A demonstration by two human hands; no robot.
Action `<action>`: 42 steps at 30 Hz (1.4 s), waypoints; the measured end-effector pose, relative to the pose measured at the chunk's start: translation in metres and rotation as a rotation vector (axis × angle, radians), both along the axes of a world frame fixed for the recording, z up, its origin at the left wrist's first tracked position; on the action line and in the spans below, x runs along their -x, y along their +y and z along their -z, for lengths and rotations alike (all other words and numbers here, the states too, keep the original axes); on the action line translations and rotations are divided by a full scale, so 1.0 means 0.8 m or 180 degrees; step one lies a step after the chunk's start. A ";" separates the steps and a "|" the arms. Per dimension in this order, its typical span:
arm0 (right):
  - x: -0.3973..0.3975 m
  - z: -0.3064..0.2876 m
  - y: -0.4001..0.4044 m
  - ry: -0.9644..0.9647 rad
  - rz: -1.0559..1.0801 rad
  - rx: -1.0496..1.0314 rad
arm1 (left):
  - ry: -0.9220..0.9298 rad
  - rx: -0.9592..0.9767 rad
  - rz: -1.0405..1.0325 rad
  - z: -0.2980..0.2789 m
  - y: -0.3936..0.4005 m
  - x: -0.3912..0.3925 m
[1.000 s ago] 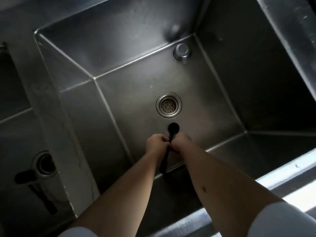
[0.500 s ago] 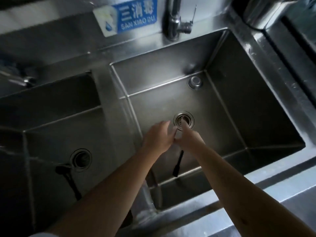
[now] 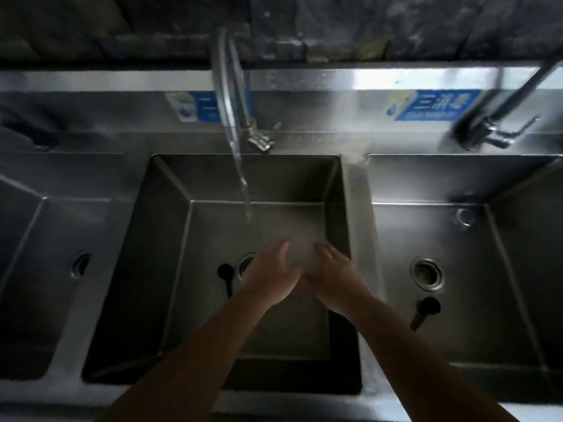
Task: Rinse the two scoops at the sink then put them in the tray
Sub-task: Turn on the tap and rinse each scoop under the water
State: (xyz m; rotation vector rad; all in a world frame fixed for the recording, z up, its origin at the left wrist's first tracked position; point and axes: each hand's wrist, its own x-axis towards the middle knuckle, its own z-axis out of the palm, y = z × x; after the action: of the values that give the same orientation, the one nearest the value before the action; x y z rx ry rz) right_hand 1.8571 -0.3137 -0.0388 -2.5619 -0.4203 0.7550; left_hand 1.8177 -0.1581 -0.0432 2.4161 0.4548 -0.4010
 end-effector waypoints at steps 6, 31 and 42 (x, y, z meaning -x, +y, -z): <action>0.016 0.029 0.115 0.0236 -0.0311 -0.0048 | 0.0013 -0.0029 -0.0386 0.041 0.094 0.036; 0.087 0.312 0.285 0.1098 0.0133 0.0290 | 0.1119 0.0864 -0.1295 0.332 0.220 0.074; 0.110 0.205 0.211 0.2450 0.2135 -0.1333 | 0.0848 0.2185 -0.1580 0.231 0.179 0.072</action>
State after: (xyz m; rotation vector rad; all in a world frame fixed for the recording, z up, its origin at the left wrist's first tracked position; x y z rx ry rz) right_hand 1.7693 -0.1448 -0.2030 -1.6681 0.4589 1.1332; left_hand 1.7599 -0.0146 -0.2279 1.5312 0.8490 -0.5474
